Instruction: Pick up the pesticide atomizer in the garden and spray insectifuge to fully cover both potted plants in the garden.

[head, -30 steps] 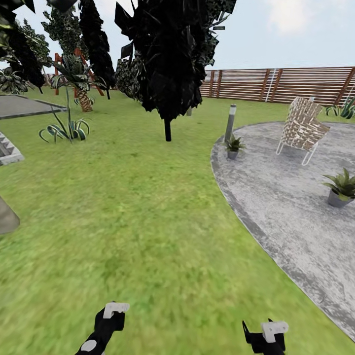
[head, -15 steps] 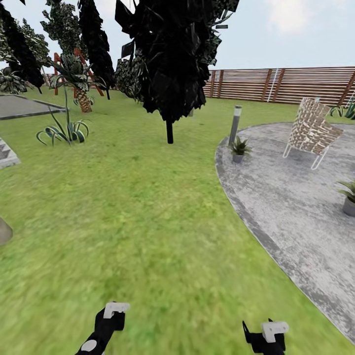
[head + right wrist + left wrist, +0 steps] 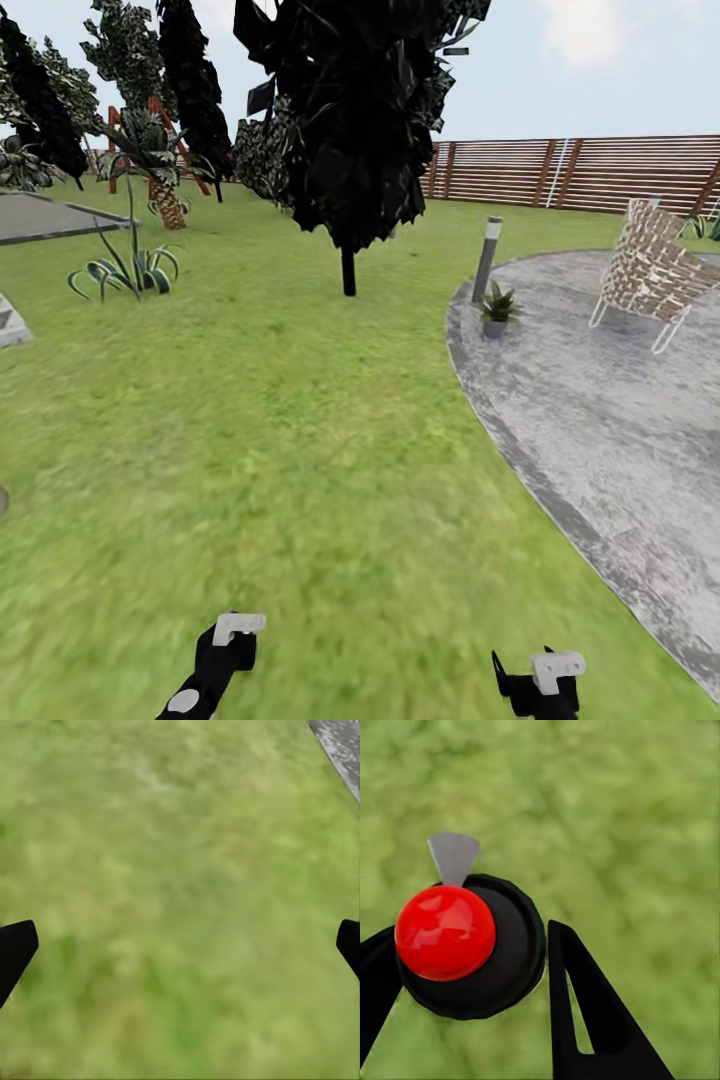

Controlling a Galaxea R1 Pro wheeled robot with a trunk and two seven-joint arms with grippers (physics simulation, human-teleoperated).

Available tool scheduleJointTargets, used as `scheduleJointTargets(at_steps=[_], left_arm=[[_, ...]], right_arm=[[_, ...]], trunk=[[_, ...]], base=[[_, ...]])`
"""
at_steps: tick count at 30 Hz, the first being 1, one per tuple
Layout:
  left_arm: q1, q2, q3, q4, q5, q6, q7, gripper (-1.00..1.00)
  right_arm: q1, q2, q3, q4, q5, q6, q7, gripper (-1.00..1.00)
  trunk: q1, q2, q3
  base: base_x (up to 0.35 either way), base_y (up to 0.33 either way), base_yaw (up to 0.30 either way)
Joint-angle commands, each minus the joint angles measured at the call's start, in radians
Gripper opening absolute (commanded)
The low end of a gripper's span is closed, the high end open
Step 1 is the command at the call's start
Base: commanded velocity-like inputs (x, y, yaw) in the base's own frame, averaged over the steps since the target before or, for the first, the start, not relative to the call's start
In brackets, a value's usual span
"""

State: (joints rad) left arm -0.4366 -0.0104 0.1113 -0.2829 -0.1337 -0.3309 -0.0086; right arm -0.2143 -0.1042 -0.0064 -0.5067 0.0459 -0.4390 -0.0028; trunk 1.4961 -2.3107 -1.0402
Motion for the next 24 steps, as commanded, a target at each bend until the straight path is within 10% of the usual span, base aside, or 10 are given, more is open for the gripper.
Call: scheduleJointTargets(at_steps=[1, 24], left_arm=[[-0.001, -0.001, 0.008, 0.001, -0.010, -0.004, -0.001, -1.00], [-0.001, -0.002, 0.008, 0.001, -0.010, -0.004, -0.001, -1.00]], right_arm=[[0.000, 0.000, -0.001, 0.000, 0.005, -0.003, 0.000, 1.00], [0.000, 0.000, -0.001, 0.000, 0.004, -0.002, -0.001, 1.00]], trunk=[[0.000, 0.000, -0.001], [0.000, 0.000, -0.001]], base=[[0.338, 0.131, -0.067], [0.337, 0.142, -0.243]])
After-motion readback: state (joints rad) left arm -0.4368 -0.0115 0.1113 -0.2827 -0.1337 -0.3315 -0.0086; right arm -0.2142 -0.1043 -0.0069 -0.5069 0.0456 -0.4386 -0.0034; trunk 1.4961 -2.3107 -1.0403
